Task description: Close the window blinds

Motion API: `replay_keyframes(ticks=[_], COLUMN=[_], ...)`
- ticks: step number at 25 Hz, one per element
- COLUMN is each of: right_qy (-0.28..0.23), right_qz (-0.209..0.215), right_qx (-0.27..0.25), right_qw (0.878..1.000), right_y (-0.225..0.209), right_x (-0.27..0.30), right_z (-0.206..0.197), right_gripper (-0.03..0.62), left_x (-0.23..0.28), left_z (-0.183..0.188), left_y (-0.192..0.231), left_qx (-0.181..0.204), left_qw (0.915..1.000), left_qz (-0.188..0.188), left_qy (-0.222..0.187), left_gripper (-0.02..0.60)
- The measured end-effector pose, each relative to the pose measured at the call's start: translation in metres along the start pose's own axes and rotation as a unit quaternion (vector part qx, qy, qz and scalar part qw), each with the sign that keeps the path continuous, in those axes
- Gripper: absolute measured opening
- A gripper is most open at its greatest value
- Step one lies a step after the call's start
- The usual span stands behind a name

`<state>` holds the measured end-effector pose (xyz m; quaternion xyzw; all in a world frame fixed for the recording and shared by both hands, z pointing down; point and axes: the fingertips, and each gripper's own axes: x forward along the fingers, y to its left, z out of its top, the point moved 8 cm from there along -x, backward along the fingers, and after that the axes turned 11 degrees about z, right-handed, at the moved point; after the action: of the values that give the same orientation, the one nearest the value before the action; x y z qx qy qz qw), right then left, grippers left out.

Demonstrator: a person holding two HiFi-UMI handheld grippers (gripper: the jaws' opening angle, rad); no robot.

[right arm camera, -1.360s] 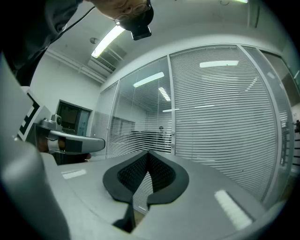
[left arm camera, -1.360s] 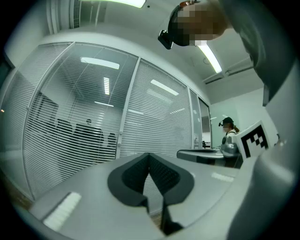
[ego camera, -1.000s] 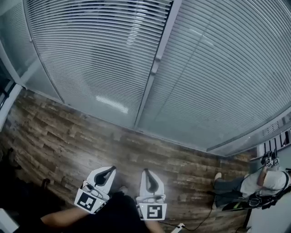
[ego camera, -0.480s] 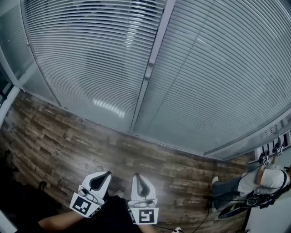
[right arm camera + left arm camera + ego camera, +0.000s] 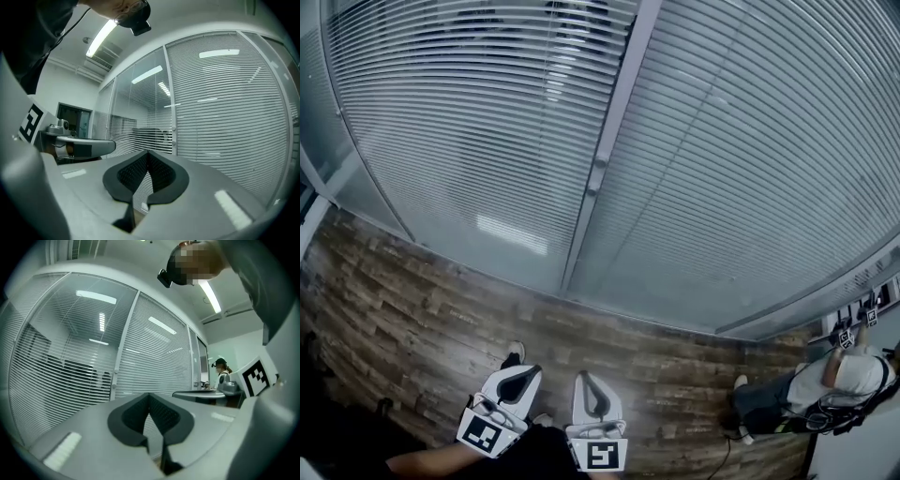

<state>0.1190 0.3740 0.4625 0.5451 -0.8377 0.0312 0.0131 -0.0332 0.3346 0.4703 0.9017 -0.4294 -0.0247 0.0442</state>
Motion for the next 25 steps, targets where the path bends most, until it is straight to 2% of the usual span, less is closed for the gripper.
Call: replay_keyframes(ticks=[7,12,16,20,23,25], right_qy=[0.016,0.001,0.005,0.011,0.012,0.014], right_qz=[-0.024,-0.044,-0.062,-0.075,-0.084,-0.098], right_qx=[-0.035,-0.023,-0.03,-0.045,-0.038,-0.029], right_qw=[0.999,0.999,0.998,0.996,0.996,0.995], right_y=[-0.039,-0.064,-0.083,-0.091,-0.101,-0.102], right_x=[0.056,0.103,0.14,0.184,0.203,0.21], right_z=[0.018,0.04,0.052,0.056,0.057,0.054], right_gripper=[0.002,0.002,0.002,0.003,0.003,0.003], left_x=[0.06,0.098,0.124,0.147,0.166,0.171], left_z=[0.02,0.036,0.039,0.043,0.046,0.041], left_y=[0.036,0.075,0.11,0.149,0.164,0.172], left_qx=[-0.012,-0.026,-0.045,-0.049,-0.054,-0.064], left_qw=[0.9996,0.9984,0.9969,0.9967,0.9964,0.9963], left_qz=[-0.017,-0.038,-0.06,-0.058,-0.054,-0.052], left_qy=[-0.02,-0.034,-0.023,-0.03,-0.036,-0.024], left_gripper=[-0.002,-0.002,-0.002,-0.002,-0.002,-0.002])
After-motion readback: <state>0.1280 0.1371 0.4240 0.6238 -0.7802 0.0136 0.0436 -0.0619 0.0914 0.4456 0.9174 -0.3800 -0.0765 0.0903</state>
